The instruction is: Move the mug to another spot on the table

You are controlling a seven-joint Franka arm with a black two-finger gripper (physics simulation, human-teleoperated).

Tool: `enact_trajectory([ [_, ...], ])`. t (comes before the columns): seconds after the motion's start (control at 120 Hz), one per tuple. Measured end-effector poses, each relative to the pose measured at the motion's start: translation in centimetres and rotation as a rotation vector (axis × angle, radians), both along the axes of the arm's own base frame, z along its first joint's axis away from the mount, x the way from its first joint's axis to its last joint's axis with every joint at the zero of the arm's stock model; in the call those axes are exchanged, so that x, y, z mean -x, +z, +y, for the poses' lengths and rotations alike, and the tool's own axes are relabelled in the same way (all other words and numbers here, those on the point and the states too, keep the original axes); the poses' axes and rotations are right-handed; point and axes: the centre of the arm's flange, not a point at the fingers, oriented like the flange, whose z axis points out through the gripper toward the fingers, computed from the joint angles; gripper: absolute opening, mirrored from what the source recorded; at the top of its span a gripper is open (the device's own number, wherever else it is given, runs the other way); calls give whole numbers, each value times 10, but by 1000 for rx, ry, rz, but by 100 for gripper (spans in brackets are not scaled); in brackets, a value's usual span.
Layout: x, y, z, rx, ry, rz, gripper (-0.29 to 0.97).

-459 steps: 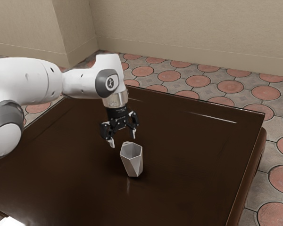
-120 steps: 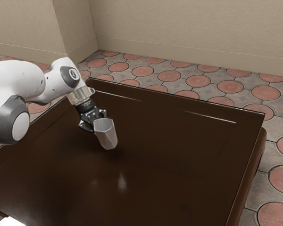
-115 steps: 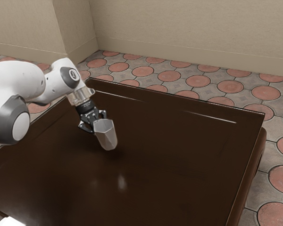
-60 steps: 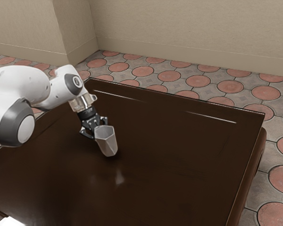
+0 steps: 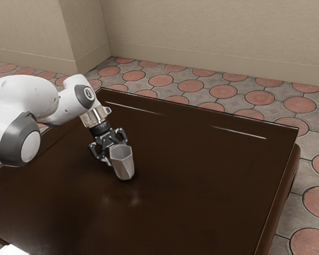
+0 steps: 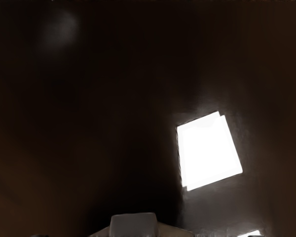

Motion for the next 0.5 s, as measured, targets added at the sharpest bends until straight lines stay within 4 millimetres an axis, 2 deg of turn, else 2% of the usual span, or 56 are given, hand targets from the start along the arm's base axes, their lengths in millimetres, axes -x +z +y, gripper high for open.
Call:
enact_trajectory([
  [0.067,0,5,0,0,0,-10,55],
  [0.2,10,30,-1,10,4,-30,61],
  [0.3,18,59,-6,9,-3,-63,64],
  [0.35,25,85,-15,-4,-24,-92,65],
  [0.4,33,124,-26,-36,-62,-135,65],
  [0.5,55,222,-44,-201,-205,-241,66],
])
